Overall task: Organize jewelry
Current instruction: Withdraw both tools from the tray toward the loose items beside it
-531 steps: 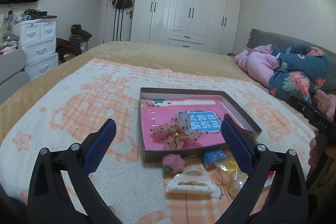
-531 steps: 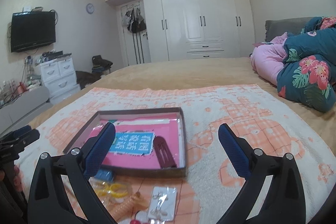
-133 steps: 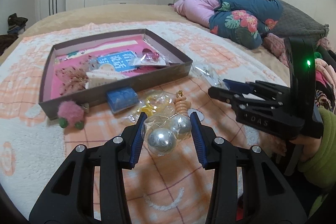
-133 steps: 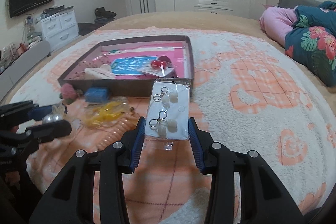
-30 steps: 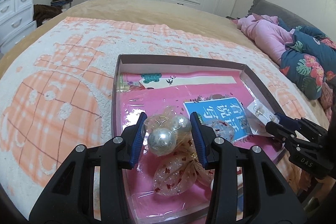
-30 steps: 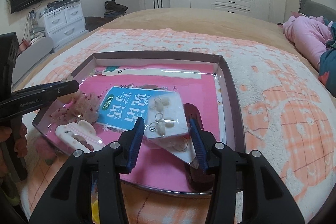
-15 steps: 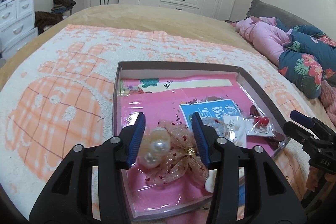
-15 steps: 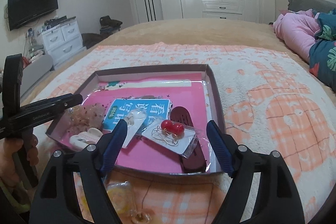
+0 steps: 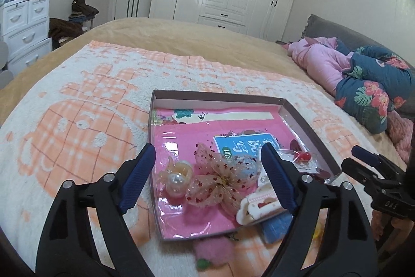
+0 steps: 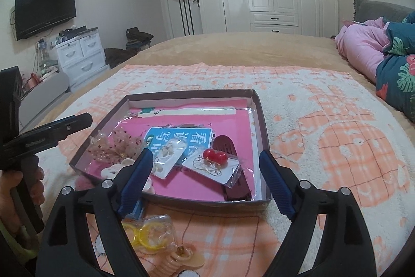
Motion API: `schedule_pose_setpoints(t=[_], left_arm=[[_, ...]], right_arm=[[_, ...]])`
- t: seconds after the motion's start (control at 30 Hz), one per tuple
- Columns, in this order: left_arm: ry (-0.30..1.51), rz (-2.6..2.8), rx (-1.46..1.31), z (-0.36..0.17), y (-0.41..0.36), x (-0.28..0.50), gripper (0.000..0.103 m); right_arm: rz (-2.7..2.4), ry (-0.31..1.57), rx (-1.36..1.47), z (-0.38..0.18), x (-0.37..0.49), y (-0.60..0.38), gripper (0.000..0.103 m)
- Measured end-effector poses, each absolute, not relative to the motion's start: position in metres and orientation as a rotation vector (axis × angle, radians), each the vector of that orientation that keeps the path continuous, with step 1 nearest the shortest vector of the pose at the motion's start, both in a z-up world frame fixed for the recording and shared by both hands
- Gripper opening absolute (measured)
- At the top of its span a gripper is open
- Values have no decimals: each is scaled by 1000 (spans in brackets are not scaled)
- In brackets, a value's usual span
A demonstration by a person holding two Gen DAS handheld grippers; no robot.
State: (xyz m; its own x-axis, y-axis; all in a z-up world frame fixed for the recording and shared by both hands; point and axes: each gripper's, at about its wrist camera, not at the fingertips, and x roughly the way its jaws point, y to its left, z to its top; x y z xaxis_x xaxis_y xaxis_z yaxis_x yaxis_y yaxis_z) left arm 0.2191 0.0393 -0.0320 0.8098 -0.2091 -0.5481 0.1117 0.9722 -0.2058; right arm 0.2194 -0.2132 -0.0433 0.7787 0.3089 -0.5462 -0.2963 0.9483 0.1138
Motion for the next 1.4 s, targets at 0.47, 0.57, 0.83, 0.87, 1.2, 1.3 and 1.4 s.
schedule_pose_setpoints(t=[0.47,0.57,0.83,0.87,1.2,1.3,1.4], left_arm=[[572,-169,-158,-21,37,183,85],[573,-165,-156,-21,37,178,86],[580,-162,-175,-22,41,163,86],[581,-163,-173,-22,40,162,86],[591,-170,-156,-26,37,150,86],[592,-167,-154,-26,39,145,86],[596,-164,-152,-28,40,142,87]], right_arm=[[345,581,12,-38,191,-208,82],[352,584,12,-38,184,-207,82],[363,586,-2,-39,167,-205,82],[361,589,-2,-40,165,-205,82],[384,615,-16,-47,146,-201,82],[396,619,-31,-48,140,-197,82],[407,622,-42,-50,136,-193,82]])
